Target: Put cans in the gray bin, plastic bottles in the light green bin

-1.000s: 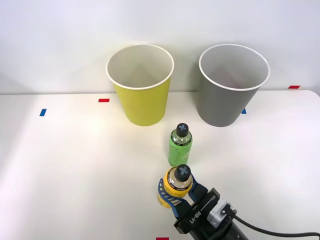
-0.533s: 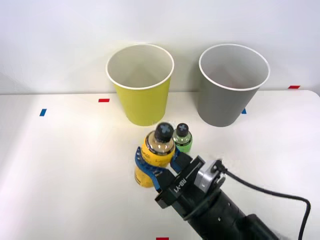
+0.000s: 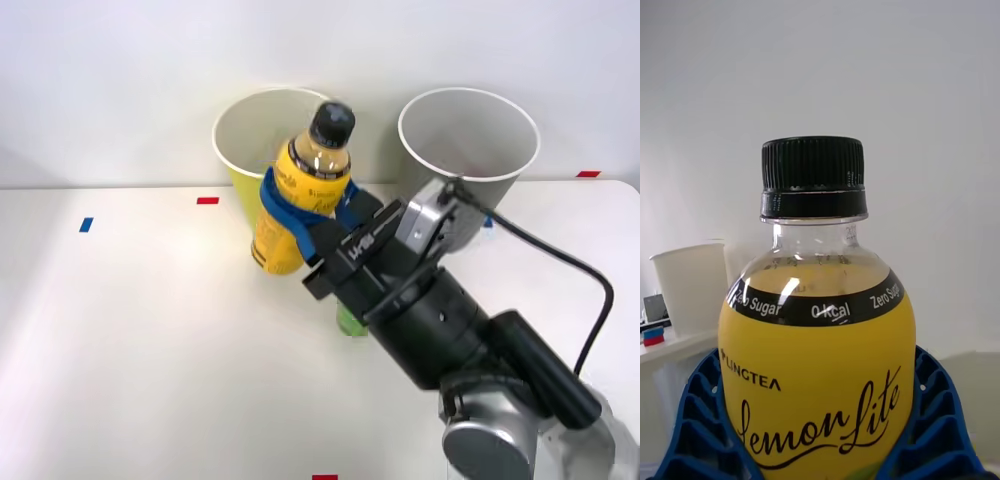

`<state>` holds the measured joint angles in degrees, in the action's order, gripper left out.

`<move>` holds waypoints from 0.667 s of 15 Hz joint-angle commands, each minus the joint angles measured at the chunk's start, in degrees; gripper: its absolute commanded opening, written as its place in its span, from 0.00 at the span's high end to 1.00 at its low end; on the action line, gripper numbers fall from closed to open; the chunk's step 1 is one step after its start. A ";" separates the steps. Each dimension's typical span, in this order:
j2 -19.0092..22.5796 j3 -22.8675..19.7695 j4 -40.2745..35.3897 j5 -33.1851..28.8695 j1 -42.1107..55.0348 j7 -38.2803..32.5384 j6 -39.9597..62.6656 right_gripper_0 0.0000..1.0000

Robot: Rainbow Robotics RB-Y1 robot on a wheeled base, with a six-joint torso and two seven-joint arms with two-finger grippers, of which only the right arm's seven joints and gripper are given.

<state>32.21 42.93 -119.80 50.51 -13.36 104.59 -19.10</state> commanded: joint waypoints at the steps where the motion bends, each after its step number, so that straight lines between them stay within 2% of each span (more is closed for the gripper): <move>1: 0.58 -1.80 0.01 5.74 -5.45 -0.26 0.29 1.00; 5: 2.07 -3.56 0.01 14.44 -11.43 -0.26 0.38 1.00; 8: 6.03 -5.58 0.10 21.12 -16.35 -0.09 4.07 1.00; 10: 6.91 -6.81 2.91 22.35 -19.51 0.18 7.15 1.00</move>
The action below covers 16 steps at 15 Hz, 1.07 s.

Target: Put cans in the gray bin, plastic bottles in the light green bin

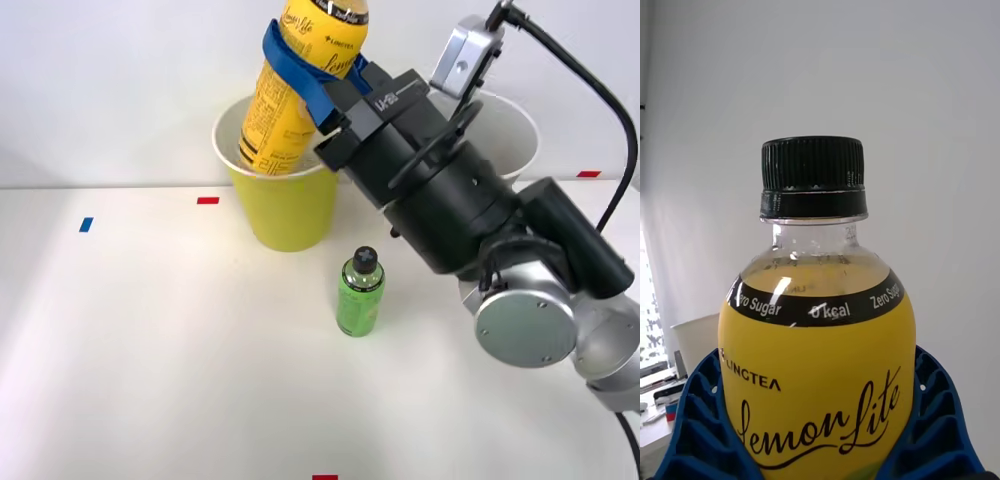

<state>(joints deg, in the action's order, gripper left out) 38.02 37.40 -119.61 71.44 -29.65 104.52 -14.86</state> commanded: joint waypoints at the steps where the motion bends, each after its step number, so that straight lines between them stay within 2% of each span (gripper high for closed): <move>1: 0.91 -1.10 4.82 1.34 -4.98 0.25 2.91 1.00; 6: 0.74 -0.22 16.51 1.69 -14.56 -0.37 7.74 1.00; 9: 0.12 4.17 23.37 1.78 -18.86 -0.54 7.21 1.00; 13: -2.43 8.21 30.40 1.87 -23.26 -0.63 6.77 1.00; 16: -5.41 8.74 35.41 1.60 -25.89 -0.63 6.60 1.00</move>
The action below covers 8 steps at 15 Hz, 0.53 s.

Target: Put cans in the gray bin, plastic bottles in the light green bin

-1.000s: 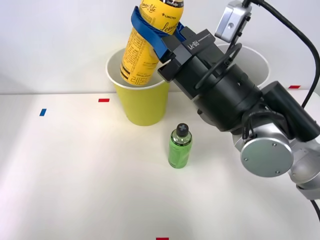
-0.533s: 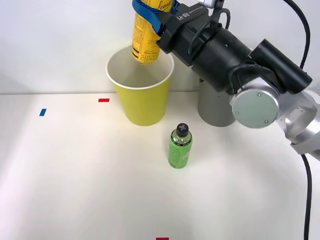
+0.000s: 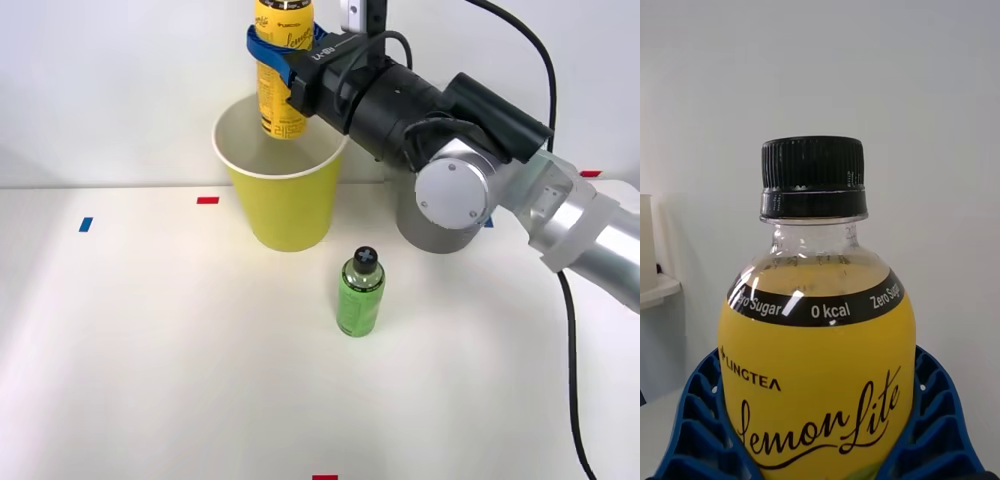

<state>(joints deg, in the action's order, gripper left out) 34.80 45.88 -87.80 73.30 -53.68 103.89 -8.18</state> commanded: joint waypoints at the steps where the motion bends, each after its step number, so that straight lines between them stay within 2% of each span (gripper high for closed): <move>1: -2.98 0.27 5.45 -0.27 -2.57 0.08 -0.17 1.00; 3: -3.16 0.27 6.06 0.09 -2.84 -0.01 -0.08 0.97; 4: -3.07 0.35 6.06 0.17 -2.84 -0.18 -0.08 0.89; 6: -2.89 0.62 6.06 0.35 -2.84 -0.54 -0.08 0.58; 7: -2.80 0.62 6.06 0.35 -2.84 -0.54 -0.17 0.38; 8: -2.80 0.62 6.06 0.35 -2.84 -0.62 -0.08 0.09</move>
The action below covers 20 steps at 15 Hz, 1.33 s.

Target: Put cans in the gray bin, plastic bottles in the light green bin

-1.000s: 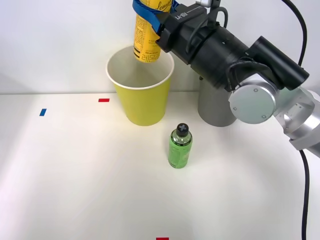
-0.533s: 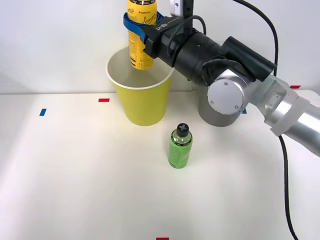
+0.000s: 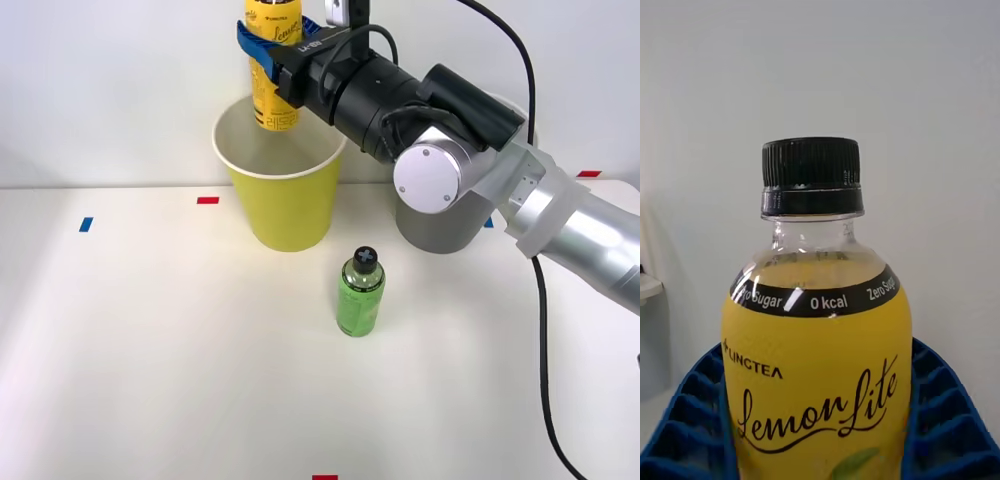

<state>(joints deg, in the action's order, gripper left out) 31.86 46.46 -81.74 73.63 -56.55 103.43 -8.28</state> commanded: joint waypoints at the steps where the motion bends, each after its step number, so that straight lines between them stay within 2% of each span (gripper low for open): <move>1: 0.13 0.04 0.00 -0.24 0.03 0.02 0.02 0.00; 9: 1.01 0.04 -1.40 -1.65 0.30 0.81 -2.18 0.00; 13: 5.76 -0.05 -9.75 -1.12 5.39 0.37 -8.51 0.00; 20: 13.67 -0.66 -23.02 0.81 20.33 -1.39 -27.14 0.00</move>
<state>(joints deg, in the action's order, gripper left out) 44.09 46.07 -103.20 73.97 -38.43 102.44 -32.83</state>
